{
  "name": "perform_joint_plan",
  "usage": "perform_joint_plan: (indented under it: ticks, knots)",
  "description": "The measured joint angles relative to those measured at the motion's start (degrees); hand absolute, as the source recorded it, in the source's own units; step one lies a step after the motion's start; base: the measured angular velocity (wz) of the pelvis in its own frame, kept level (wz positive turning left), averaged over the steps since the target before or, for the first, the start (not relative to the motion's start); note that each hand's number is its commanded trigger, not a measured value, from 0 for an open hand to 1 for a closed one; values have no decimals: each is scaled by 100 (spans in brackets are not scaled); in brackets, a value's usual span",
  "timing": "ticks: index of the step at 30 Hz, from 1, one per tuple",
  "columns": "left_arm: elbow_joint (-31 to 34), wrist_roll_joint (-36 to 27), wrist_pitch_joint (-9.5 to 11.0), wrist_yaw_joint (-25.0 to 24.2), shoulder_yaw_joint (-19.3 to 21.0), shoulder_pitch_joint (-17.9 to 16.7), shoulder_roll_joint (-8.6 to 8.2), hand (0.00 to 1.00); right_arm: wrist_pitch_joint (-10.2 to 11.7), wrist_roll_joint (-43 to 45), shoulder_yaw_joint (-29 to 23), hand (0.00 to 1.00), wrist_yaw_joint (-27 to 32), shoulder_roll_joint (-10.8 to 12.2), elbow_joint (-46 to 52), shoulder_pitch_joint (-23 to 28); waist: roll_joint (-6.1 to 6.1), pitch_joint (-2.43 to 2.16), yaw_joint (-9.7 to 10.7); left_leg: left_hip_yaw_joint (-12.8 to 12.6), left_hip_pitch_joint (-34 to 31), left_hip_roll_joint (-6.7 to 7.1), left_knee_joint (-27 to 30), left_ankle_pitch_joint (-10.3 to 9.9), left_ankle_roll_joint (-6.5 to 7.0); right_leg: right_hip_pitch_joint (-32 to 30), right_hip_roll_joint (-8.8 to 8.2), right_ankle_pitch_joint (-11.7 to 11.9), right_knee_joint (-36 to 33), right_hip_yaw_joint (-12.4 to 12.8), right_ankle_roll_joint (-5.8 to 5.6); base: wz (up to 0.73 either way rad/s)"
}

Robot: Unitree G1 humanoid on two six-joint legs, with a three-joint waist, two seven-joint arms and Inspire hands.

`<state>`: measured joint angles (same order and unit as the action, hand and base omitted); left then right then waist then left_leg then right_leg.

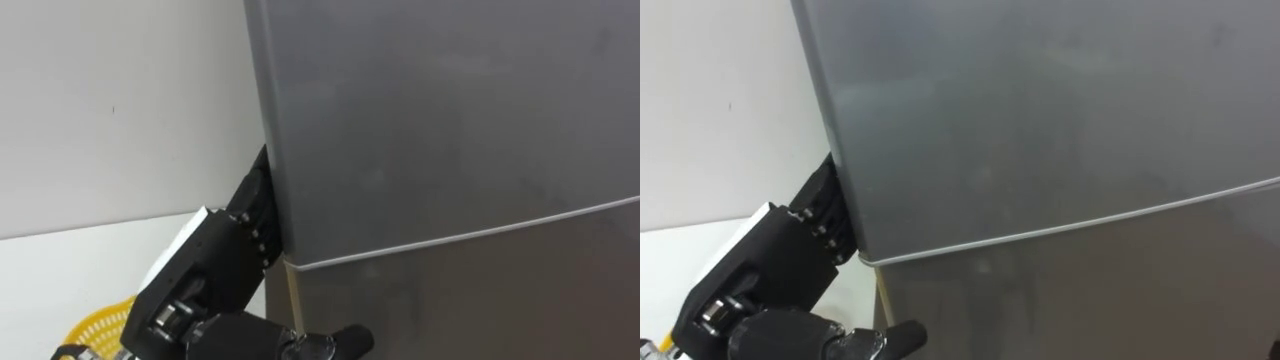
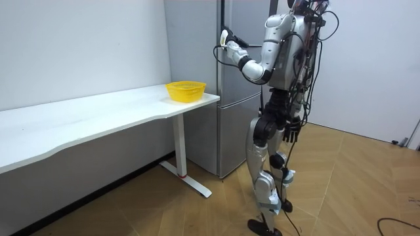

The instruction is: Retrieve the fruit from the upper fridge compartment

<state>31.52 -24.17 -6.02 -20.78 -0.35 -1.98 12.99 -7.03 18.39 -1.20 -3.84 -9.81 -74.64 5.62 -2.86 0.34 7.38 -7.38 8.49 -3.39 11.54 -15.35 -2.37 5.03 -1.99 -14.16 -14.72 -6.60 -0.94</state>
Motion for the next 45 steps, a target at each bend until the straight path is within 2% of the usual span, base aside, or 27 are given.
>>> perform_joint_plan:
  ticks: [8, 20, 27, 33, 34, 35, 36, 37, 38, 39, 41, 45]
  knots:
    - [1, -7, 1, 0, -2, 19, 123, 0, -2, -10, 174, 0, 10, -6, -19, -4, 6, 7, 6, 1, -10, 0, 0, 0, 0, -8, 0, 0, 4, 0, 0, 0]
    - [47, -12, 1, -32, 5, 42, 136, 0, -3, 56, 211, 0, 5, -38, -45, -3, 14, 0, 0, 3, -20, 1, 0, 0, 0, -27, 3, 0, 33, -1, 0, 0]
    - [47, -71, 1, -267, 60, 43, 122, 0, -1, 221, 208, 0, -3, -38, -29, 14, 63, -14, -29, 11, 13, 0, -17, 1, 1, -16, 4, 0, 18, -1, 0, 0]
    - [48, -676, 1, -485, 135, 52, 125, 0, 19, 267, 206, 0, -22, -47, -35, -5, 75, -26, -20, 41, 24, 0, -12, 1, 1, -31, 4, 1, 21, -20, 0, 1]
    - [48, -853, 2, -517, 132, 80, 126, 62, 21, 267, 205, 0, -56, -58, -31, -6, 82, -28, -21, 40, 26, 0, -12, 1, 1, -29, 4, 1, 19, -22, 0, 0]
    - [49, -1037, 3, -562, 134, 137, 129, 91, 21, 273, 205, 0, -85, -62, -26, -7, 83, -31, -20, 40, 25, -2, -10, 1, 1, -24, 4, 2, 25, -25, 2, 0]
    - [48, -1125, 3, -584, 135, 173, 133, 100, 21, 277, 205, 0, -100, -64, -24, -6, 85, -31, -21, 41, 25, -2, -10, 1, 1, -21, 4, 4, 29, -28, 3, 0]
    - [48, -1266, 5, -623, 135, 240, 137, 98, 21, 284, 205, 0, -130, -69, -23, -6, 84, -32, -21, 40, 26, -4, -8, 1, 1, -16, 4, 9, 32, -30, 4, 0]
    - [48, -1421, 10, -651, 149, 297, 145, 89, 22, 315, 191, 0, -142, -69, -27, -4, 79, -34, -21, 41, 23, -4, -2, 1, 1, -16, 4, 11, 32, -29, 5, 0]
    - [48, -1562, 14, -687, 154, 340, 169, 99, 20, 324, 171, 0, -148, -72, -25, -4, 76, -33, -22, 40, 24, -4, 1, 1, 1, -14, 4, 12, 32, -29, 5, 0]
    - [48, -1667, 43, -694, 155, 363, 189, 94, 20, 331, 172, 0, -174, -86, -25, -5, 70, -33, -28, 40, 31, -5, 2, 1, 1, -8, 5, 21, 34, -30, 9, 0]
    - [48, -1668, 148, -694, 172, 387, 167, 96, 14, 346, 173, 0, -210, -88, -28, 2, 61, -27, -87, 37, 29, -5, 1, 1, 1, -17, 5, 25, 32, -16, 8, 0]
